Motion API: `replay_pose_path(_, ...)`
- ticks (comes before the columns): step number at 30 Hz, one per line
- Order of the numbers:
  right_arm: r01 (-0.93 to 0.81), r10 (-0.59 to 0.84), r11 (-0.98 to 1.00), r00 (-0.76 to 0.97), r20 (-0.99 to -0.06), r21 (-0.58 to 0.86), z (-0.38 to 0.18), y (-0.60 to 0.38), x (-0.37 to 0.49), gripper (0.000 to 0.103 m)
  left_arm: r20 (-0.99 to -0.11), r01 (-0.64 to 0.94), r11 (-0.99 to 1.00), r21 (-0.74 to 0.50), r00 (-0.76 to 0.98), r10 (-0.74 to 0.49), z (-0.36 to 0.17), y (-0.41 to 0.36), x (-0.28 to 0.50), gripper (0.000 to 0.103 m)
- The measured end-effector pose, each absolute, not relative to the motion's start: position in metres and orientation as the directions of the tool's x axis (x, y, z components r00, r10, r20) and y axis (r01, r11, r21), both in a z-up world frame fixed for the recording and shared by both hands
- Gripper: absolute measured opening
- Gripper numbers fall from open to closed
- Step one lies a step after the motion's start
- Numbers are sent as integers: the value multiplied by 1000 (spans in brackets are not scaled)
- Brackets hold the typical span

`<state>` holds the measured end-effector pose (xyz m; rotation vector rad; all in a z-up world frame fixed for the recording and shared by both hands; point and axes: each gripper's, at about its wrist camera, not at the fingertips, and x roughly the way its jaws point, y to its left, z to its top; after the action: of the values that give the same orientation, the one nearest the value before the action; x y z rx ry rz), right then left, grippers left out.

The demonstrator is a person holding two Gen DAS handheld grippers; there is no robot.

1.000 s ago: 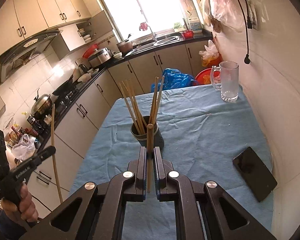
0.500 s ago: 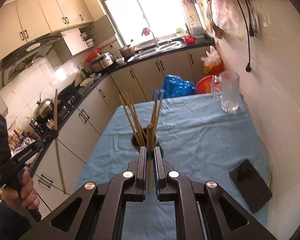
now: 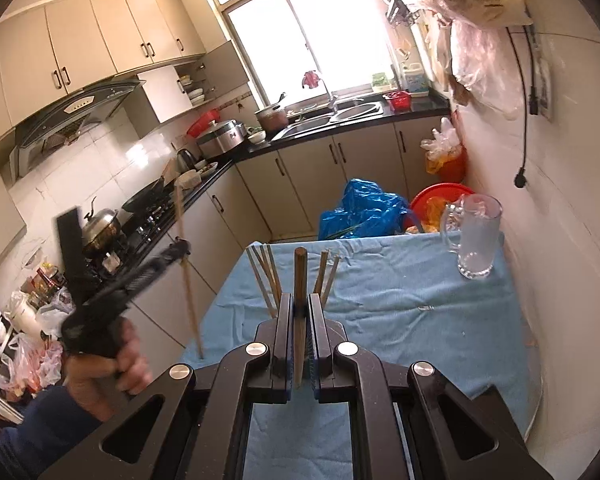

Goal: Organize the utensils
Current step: 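Lift both held chopsticks and carry them above the black holder cup, then lower both held chopsticks tip-first into the black cup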

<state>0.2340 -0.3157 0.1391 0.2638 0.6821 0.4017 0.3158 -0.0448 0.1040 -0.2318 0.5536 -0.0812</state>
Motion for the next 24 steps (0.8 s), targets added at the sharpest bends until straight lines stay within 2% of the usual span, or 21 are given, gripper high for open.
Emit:
replay_pose_path(6, -307, 463, 884, 680, -568, 353, 135, -311, 266, 7, -530, -18, 965, -263, 838, -129, 85, -52, 347, 7)
replay_pose_path(13, -254, 444, 889, 675, -589, 380, 122, -297, 297, 7, -527, 59, 963, -264, 827, -195, 66, -58, 375, 7)
replay_pose_path(24, -210, 393, 915, 653, -647, 344, 91, -263, 321, 7, -521, 133, 946, -296, 807, -277, 29, -58, 391, 7)
